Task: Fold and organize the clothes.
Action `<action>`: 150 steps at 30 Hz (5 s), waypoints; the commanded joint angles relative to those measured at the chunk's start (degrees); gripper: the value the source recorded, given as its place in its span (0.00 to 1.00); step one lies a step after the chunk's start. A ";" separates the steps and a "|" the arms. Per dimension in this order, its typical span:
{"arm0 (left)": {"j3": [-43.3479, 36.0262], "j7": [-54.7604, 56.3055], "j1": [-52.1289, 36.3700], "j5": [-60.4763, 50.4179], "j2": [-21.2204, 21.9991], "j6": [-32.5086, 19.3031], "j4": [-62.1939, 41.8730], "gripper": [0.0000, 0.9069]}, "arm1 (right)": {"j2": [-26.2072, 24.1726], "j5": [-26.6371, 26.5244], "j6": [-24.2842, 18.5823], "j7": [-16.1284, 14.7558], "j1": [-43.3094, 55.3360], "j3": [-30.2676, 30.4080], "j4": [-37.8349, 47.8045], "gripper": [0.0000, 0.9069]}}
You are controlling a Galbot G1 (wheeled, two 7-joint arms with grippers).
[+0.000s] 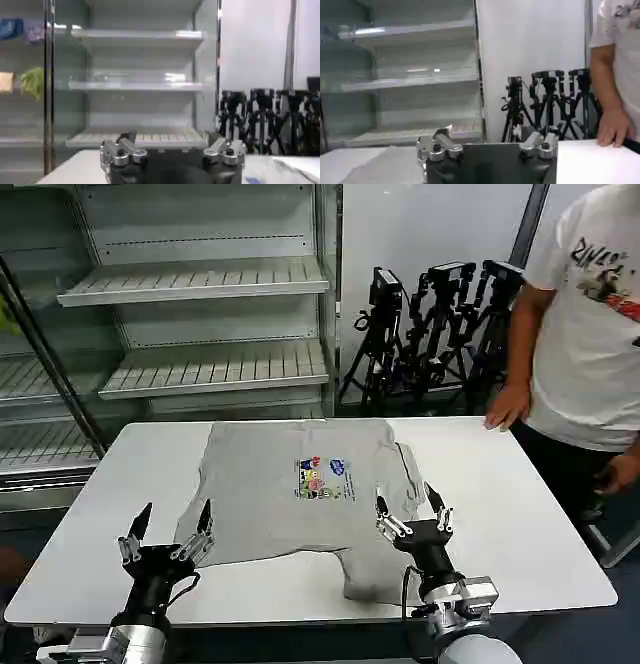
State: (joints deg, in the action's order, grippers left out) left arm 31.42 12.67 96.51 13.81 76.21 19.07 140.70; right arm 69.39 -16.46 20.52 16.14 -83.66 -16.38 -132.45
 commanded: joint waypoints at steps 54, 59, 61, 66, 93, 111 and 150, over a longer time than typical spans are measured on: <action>2.92 3.24 -7.34 19.21 -7.96 13.67 -18.08 0.02 | -0.53 1.46 3.76 -1.18 -10.25 0.56 4.29 0.00; 3.17 3.01 -6.40 19.05 -7.77 13.01 -15.55 0.02 | -0.64 1.43 1.44 -1.04 -10.94 0.15 2.97 0.00; 3.46 3.02 -5.75 18.97 -7.67 12.91 -14.06 0.03 | -0.84 1.46 0.49 -1.08 -11.77 -0.34 1.48 0.00; 4.44 3.04 -3.65 18.15 -7.00 12.89 -8.84 0.02 | -1.61 1.72 -1.06 -1.28 -14.66 -1.91 -2.53 0.00; 12.83 2.65 9.32 11.44 -6.98 12.40 3.73 0.02 | -4.86 0.33 -3.90 -1.56 -21.29 -10.27 -12.36 0.00; 7.77 -0.35 -4.32 8.75 -16.77 12.16 -8.28 0.02 | -9.56 -8.53 0.35 -0.41 0.97 -5.81 0.27 0.00; -4.56 -1.78 -25.01 5.37 -20.64 12.40 -29.05 0.22 | -6.24 -10.03 8.03 -0.52 28.65 9.28 24.96 0.00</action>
State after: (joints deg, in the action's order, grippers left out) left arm 29.33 10.91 75.52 20.11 55.59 31.57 115.21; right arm 62.34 -26.87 27.93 15.66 -58.38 -8.91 -111.08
